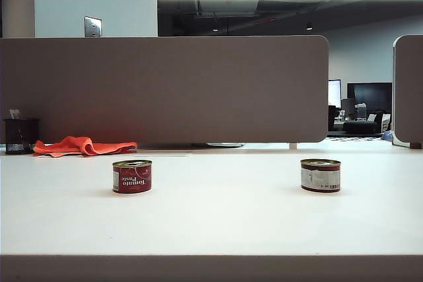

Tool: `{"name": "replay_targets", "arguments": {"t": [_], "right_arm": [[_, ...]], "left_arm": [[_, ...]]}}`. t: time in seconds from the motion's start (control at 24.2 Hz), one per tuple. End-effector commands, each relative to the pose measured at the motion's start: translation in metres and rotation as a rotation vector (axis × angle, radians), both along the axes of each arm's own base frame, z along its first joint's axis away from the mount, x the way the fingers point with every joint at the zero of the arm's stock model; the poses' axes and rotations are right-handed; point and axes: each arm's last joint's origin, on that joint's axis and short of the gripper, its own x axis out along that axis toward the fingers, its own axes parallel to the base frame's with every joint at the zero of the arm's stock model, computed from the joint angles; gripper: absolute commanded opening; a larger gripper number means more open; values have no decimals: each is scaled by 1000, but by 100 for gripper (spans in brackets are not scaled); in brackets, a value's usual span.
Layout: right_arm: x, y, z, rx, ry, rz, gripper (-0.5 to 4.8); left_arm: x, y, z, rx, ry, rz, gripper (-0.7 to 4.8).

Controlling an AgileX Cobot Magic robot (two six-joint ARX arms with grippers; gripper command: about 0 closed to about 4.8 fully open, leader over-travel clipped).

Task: Stack a can of tomatoes on the right onto the can of tomatoes on the left.

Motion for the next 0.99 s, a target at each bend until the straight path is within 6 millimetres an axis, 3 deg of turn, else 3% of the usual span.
{"name": "replay_targets", "arguments": {"t": [0.04,0.17,0.21,0.29,0.33,0.66,0.79,0.99], "right_arm": [[0,0,-1,0,-7,0,-6],[0,0,-1,0,-7,0,-6],[0,0,-1,0,-7,0,-6],[0,0,-1,0,-7,0,-6],[0,0,-1,0,-7,0,-6],[0,0,2,1,-23,4,-6],[-2,0,10,32,-46,5,-6],[-11,1,40,101,-77,28,-6]], "left_arm": [[0,0,2,4,-14,5,336],[0,0,2,4,-15,5,333],[0,0,2,3,-14,5,257],[0,0,2,3,-14,5,54],[0,0,2,3,-14,6,-13],[-2,0,8,1,-30,2,-5],[-7,0,27,1,-29,0,-5],[-22,0,71,16,33,-30,-5]]}}
